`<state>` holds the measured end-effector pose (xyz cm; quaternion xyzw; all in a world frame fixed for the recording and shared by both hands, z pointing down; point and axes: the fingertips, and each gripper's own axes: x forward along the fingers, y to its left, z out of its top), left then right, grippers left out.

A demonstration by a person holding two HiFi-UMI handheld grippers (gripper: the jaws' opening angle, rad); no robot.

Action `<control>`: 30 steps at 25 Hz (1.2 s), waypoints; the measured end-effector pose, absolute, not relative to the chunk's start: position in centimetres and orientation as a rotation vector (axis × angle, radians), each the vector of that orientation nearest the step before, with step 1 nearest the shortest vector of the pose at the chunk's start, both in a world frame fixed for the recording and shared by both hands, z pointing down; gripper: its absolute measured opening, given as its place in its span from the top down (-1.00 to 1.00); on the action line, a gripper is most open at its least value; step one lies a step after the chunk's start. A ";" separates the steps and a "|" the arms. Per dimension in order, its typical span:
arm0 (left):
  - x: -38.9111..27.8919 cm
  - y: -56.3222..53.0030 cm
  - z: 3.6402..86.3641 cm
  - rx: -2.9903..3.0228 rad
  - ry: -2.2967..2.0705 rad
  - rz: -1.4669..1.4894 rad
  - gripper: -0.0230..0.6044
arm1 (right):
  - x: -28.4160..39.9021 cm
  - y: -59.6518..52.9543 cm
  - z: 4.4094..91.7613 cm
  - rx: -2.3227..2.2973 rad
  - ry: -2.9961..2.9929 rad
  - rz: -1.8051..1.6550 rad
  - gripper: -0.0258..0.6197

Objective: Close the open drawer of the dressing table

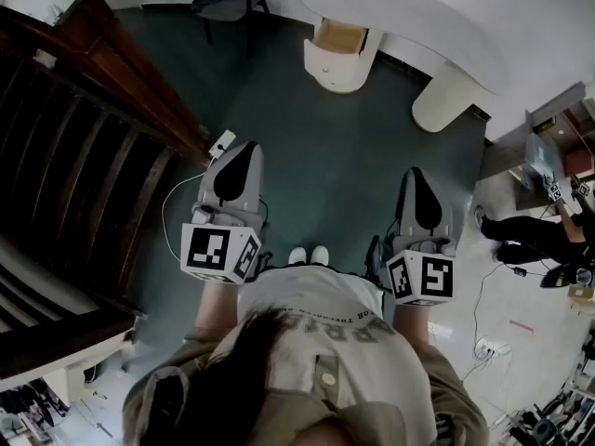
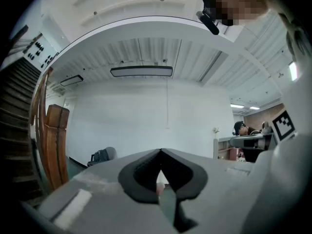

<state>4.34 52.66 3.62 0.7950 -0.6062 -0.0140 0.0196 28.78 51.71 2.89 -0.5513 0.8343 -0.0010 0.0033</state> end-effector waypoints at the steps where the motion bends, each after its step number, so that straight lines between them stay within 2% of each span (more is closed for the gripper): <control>1: 4.4 52.7 3.7 2.469 -1.880 -0.042 0.91 | 28.8 51.7 2.9 -1.729 2.616 0.000 0.92; 22: 3.3 52.6 3.8 2.439 -1.918 -0.064 0.91 | 29.3 51.7 2.7 -1.716 2.555 -0.027 0.91; 23: 3.1 52.6 3.8 2.437 -1.925 -0.074 0.91 | 29.4 51.7 2.6 -1.707 2.546 -0.031 0.86; 24: 3.0 52.6 3.8 2.435 -1.932 -0.085 0.90 | 29.3 51.7 2.6 -1.693 2.546 -0.031 0.62; 26: 2.8 52.4 3.7 2.430 -1.944 -0.092 0.50 | 29.2 51.5 2.5 -1.670 2.552 -0.027 0.15; 28: 2.8 52.1 3.8 2.432 -1.950 -0.066 0.14 | 29.3 51.3 2.5 -1.675 2.553 -0.019 -0.06; 30: 2.9 51.9 3.9 2.438 -1.950 -0.042 0.00 | 29.3 51.3 2.7 -1.686 2.552 -0.015 -0.14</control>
